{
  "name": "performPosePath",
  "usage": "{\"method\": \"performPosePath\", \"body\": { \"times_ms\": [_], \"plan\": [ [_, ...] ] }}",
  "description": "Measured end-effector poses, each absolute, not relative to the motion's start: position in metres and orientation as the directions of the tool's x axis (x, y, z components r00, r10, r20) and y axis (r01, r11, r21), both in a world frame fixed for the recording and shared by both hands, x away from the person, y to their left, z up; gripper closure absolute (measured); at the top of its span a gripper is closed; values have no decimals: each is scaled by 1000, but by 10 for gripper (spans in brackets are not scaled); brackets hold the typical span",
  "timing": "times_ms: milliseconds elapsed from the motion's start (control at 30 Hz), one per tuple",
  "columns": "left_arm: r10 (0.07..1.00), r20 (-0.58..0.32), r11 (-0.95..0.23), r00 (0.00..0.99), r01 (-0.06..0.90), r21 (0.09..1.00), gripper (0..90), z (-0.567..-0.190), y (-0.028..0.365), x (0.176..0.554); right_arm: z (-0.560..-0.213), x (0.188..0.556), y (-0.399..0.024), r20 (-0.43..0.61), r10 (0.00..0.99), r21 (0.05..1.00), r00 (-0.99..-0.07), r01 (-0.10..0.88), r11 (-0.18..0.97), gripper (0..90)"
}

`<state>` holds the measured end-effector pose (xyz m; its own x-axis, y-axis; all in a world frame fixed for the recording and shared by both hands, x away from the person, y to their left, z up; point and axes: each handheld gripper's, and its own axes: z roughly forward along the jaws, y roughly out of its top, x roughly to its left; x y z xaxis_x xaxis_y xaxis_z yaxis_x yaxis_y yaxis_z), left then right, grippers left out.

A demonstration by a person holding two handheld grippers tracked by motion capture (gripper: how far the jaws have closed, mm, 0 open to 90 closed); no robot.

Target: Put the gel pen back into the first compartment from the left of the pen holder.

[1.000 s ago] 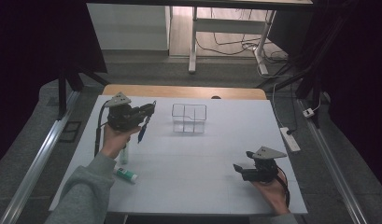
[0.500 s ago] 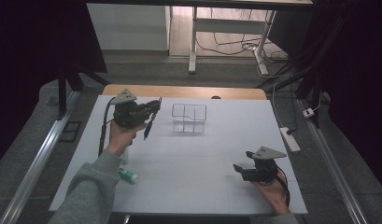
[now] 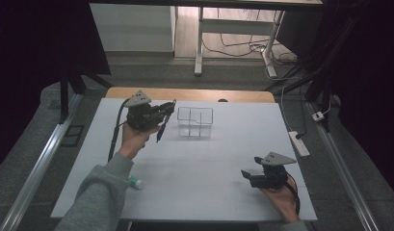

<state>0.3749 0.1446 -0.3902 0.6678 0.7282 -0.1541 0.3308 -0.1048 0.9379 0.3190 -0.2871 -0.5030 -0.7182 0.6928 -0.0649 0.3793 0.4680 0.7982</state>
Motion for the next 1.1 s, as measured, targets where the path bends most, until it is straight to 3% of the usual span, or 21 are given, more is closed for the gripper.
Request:
{"method": "performPosePath", "body": {
  "times_ms": [700,1100],
  "plan": [
    [723,-184,-91,666,355,930,798,-395,130,400,-507,321,-286,-67,690,785,-720,389,482,235],
    [734,-154,-118,662,347,930,798,-392,117,416,-508,322,-285,-69,688,780,-722,390,488,234]
  ]
}}
